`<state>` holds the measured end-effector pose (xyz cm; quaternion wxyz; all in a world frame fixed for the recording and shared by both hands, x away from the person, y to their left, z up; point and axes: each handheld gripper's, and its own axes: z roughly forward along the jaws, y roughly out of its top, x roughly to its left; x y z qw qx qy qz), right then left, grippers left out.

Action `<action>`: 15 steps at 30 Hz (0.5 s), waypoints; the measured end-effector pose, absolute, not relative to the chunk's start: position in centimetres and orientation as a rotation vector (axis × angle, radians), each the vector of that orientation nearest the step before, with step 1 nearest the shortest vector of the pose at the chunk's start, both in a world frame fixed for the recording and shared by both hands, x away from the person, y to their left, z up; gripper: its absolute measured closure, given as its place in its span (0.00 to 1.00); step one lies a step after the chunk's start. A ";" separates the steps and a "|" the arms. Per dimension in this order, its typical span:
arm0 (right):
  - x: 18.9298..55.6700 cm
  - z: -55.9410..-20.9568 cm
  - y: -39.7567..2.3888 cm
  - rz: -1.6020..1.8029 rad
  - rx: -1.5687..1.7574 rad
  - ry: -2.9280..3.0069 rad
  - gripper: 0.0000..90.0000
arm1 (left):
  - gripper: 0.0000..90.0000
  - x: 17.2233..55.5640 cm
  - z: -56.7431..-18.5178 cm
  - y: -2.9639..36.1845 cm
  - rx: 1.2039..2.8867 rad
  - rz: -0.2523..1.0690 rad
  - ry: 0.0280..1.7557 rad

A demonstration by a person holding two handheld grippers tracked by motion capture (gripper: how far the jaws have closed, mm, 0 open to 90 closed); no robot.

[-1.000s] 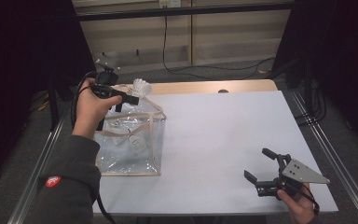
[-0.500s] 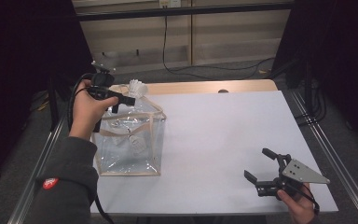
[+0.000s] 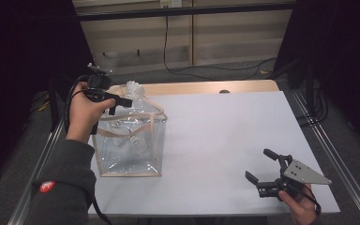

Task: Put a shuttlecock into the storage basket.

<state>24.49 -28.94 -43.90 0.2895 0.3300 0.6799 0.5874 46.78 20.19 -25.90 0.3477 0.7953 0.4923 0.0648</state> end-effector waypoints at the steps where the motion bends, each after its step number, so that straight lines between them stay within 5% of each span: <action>1: 24.5 -43.9 -28.9 1.567 0.881 1.814 0.02 | 0.73 46.8 -25.9 20.3 2.067 0.167 1.274; 15: 24.5 -43.9 -29.0 1.567 0.880 1.814 0.02 | 0.73 46.8 -26.0 20.7 2.061 0.163 1.285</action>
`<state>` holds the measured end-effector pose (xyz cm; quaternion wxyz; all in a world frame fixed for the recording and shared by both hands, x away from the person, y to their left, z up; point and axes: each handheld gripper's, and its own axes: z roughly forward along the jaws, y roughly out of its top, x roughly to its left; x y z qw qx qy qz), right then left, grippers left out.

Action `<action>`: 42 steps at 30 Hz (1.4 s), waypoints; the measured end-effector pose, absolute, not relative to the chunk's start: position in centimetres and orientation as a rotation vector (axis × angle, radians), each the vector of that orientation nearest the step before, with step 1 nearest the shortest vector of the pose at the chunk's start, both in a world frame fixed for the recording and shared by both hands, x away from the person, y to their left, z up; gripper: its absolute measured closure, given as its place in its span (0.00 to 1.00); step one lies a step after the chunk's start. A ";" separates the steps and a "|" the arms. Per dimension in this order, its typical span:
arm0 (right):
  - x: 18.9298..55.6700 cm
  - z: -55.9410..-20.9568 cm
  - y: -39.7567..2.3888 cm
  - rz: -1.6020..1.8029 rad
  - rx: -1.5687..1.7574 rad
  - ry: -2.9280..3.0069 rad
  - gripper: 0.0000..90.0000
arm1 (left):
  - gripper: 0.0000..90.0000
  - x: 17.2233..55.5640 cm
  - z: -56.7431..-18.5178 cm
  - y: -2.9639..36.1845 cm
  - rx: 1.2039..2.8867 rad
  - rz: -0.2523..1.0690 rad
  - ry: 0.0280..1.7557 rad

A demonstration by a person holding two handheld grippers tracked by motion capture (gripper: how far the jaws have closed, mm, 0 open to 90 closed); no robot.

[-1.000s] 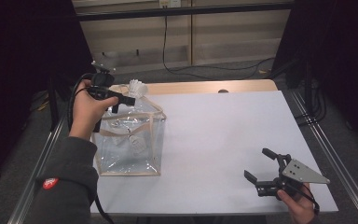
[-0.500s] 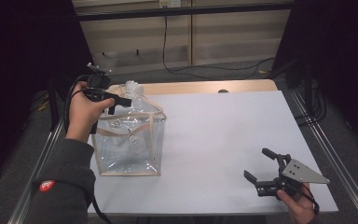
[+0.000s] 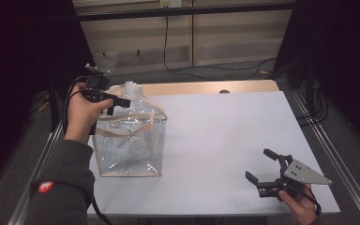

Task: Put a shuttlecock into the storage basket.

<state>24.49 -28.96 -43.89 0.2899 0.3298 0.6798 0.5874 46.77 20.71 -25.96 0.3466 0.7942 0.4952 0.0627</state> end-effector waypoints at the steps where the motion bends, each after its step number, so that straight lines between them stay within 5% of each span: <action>1: 24.5 -43.9 -29.0 1.567 0.880 1.814 0.02 | 0.73 46.8 -26.0 20.7 2.060 0.160 1.284; 42: 24.5 -44.0 -28.9 1.570 0.875 1.817 0.02 | 0.72 46.8 -27.2 23.0 2.049 0.191 1.341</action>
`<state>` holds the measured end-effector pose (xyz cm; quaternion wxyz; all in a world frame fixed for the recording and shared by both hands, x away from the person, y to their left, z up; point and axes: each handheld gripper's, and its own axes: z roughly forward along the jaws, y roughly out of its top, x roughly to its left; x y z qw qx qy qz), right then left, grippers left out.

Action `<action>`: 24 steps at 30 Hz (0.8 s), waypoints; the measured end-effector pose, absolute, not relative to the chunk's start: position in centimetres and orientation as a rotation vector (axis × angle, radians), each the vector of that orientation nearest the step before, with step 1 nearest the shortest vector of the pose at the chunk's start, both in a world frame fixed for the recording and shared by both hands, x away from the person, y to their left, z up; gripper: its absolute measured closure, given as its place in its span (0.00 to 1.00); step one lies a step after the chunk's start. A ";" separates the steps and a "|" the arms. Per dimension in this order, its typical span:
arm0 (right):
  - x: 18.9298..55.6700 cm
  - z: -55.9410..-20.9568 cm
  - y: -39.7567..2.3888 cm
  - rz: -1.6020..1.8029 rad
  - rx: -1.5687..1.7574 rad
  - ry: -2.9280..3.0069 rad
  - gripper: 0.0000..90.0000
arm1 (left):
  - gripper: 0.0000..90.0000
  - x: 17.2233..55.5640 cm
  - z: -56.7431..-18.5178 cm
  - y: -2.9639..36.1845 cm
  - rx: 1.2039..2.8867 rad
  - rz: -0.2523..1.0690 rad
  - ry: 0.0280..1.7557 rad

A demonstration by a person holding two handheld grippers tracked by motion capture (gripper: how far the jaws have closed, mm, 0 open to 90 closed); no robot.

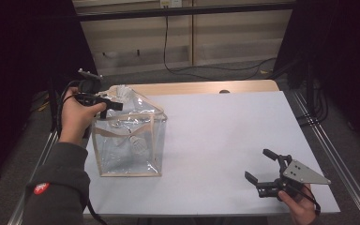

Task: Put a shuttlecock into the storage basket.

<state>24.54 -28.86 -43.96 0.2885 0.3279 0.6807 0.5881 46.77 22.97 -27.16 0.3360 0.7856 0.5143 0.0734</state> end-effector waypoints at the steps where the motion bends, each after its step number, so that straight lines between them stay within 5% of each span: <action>1: 24.5 -44.0 -28.9 1.571 0.876 1.818 0.02 | 0.72 46.7 -27.2 23.0 2.047 0.198 1.344; 24: 24.5 -44.0 -28.9 1.570 0.873 1.818 0.02 | 0.65 46.0 -26.9 23.8 2.022 0.146 1.349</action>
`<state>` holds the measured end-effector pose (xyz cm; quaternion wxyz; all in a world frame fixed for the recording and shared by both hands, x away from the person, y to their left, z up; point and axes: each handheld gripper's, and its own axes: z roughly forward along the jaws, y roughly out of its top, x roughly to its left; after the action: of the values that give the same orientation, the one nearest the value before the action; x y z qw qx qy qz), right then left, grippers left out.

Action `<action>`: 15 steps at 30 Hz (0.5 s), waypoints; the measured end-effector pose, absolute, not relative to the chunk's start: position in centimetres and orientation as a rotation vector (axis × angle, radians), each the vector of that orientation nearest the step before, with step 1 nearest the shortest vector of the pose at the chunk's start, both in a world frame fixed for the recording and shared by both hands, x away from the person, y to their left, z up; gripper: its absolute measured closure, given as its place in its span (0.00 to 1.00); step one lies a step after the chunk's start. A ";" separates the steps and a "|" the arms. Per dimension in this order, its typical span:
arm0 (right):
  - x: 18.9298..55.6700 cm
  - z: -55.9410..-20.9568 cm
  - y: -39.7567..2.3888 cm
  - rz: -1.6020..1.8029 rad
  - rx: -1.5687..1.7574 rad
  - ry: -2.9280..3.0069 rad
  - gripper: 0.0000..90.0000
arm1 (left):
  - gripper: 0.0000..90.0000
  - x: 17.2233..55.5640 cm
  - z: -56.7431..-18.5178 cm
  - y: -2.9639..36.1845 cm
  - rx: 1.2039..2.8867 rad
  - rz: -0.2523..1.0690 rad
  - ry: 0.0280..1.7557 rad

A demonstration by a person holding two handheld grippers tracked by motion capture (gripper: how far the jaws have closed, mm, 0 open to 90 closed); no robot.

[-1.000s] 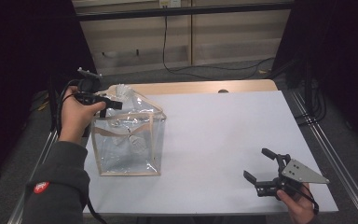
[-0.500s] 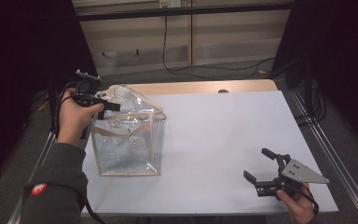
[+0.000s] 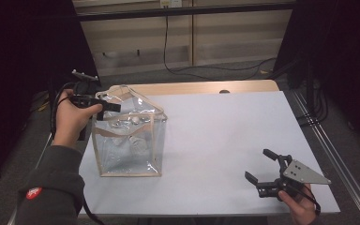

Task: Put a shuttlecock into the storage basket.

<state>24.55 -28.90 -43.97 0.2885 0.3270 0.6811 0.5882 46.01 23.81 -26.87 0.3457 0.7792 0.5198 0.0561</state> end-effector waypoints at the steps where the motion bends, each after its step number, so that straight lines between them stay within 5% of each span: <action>1: 24.5 -44.0 -28.9 1.571 0.874 1.818 0.02 | 0.64 45.9 -26.8 23.7 2.025 0.145 1.341; 15: 24.7 -44.0 -29.0 1.568 0.876 1.819 0.02 | 0.52 45.3 -26.4 22.3 2.030 0.077 1.258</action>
<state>24.70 -28.96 -44.03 0.2885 0.3281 0.6814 0.5873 45.28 22.32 -26.42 0.3672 0.7901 0.4898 0.0299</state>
